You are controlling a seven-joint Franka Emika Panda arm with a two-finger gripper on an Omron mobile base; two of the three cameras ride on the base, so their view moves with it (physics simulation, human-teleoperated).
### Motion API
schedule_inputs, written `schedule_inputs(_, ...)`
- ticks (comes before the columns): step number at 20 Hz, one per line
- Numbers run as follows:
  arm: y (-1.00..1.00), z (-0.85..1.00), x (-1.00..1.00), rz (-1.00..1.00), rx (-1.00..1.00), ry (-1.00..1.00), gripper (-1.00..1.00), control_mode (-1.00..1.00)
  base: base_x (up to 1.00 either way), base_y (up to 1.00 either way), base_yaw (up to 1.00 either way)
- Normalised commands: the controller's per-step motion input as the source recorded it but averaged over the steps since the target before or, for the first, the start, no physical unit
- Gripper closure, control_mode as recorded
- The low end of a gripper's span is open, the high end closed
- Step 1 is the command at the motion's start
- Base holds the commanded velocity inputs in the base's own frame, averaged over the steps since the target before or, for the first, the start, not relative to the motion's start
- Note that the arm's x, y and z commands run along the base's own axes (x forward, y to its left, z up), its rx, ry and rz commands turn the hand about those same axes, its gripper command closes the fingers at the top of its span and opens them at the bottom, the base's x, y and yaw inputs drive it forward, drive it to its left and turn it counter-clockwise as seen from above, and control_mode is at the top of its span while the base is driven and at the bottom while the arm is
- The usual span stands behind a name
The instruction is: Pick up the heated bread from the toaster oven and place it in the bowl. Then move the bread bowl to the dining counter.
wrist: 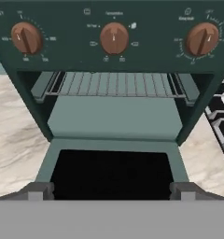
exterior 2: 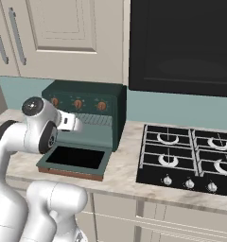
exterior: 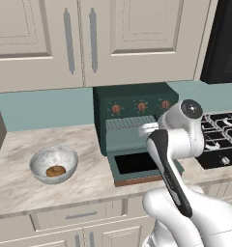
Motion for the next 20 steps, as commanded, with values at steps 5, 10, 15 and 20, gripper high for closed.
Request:
schedule_inputs(5,-0.02,-0.18,0.23,0.0,0.01,-0.09,-1.0,-1.0,0.0,0.0,0.0)
schedule_inputs(10,-0.03,-0.05,0.32,0.0,0.0,-0.16,-1.0,-1.0,0.0,0.0,0.0)
schedule_inputs(15,-0.02,-0.19,0.19,0.0,0.0,-0.16,-1.0,-1.0,0.0,0.0,0.0)
schedule_inputs(20,-0.17,-0.05,0.09,0.0,0.0,-0.11,-1.0,-1.0,0.0,0.0,0.0)
